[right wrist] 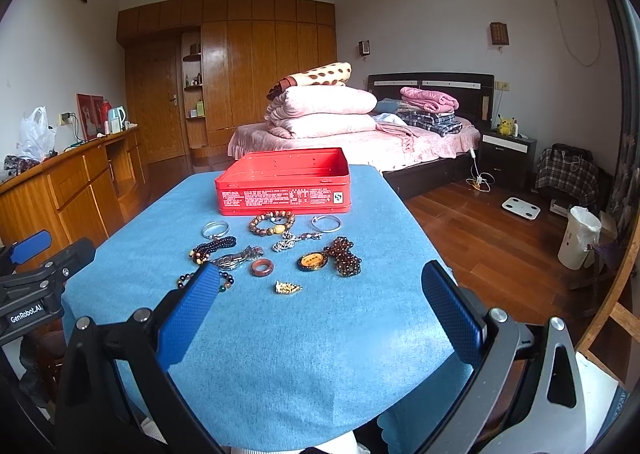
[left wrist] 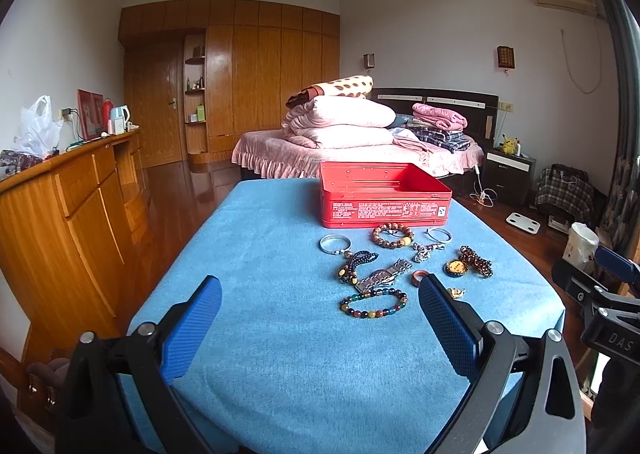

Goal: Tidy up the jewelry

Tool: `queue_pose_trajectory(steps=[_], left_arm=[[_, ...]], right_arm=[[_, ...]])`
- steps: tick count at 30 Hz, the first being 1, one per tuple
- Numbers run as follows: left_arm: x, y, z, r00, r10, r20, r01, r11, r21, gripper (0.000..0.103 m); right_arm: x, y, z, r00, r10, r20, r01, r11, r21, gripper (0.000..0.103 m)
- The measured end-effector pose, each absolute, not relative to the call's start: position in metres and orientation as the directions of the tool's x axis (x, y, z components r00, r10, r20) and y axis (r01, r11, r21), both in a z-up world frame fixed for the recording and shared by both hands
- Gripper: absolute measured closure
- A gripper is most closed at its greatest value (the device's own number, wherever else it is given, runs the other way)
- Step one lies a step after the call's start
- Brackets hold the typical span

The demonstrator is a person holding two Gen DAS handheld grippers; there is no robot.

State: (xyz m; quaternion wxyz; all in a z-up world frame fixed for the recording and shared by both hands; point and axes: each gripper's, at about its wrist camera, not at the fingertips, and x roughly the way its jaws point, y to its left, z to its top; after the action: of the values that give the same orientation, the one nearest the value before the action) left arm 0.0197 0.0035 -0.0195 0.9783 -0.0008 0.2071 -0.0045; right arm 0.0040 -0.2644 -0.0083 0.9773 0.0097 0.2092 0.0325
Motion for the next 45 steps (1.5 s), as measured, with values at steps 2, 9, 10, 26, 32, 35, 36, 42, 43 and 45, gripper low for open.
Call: queue_pose_trajectory(steps=[2,9,10,26,32,35,36,42,43,45], left_arm=[[0.024,0.004,-0.022,0.913,-0.014,-0.408,0.012,1.000,-0.007,0.006],[0.041,0.007,-0.041,0.932,-0.019,-0.361,0.019,1.000,-0.004,0.006],[0.046,0.008,-0.046,0.933,-0.015,-0.359,0.017,1.000,0.002,0.006],[0.095,0.014,-0.093,0.909,-0.062,-0.413,0.052,0.998,-0.035,0.007],[0.104,0.015,-0.101,0.903,-0.063,-0.425,0.050,0.998,-0.043,0.007],[0.108,0.014,-0.104,0.900,-0.077,-0.429,0.060,0.997,-0.055,0.007],[0.109,0.013,-0.105,0.900,-0.080,-0.429,0.063,0.997,-0.054,0.007],[0.116,0.012,-0.112,0.888,-0.101,-0.449,0.080,0.995,-0.066,0.007],[0.117,0.012,-0.113,0.886,-0.104,-0.452,0.082,0.994,-0.070,0.007],[0.119,0.011,-0.114,0.883,-0.112,-0.456,0.087,0.993,-0.077,0.007]], right_arm=[[0.008,-0.264,-0.013,0.911,0.070,-0.405,-0.060,0.997,0.038,0.005],[0.027,-0.265,-0.035,0.920,0.094,-0.381,-0.073,0.995,0.067,0.005],[0.032,-0.265,-0.041,0.918,0.096,-0.385,-0.075,0.995,0.070,0.005],[0.094,-0.243,-0.102,0.859,0.182,-0.479,-0.158,0.983,0.089,0.029],[0.106,-0.238,-0.109,0.866,0.170,-0.470,-0.162,0.985,0.057,0.035],[0.111,-0.233,-0.111,0.869,0.162,-0.467,-0.168,0.985,0.029,0.042],[0.113,-0.231,-0.112,0.871,0.160,-0.464,-0.171,0.985,0.017,0.045],[0.114,-0.227,-0.114,0.877,0.184,-0.444,-0.211,0.977,-0.011,0.063],[0.113,-0.226,-0.114,0.878,0.185,-0.442,-0.216,0.976,-0.020,0.064],[0.114,-0.225,-0.114,0.877,0.198,-0.438,-0.232,0.972,-0.025,0.069]])
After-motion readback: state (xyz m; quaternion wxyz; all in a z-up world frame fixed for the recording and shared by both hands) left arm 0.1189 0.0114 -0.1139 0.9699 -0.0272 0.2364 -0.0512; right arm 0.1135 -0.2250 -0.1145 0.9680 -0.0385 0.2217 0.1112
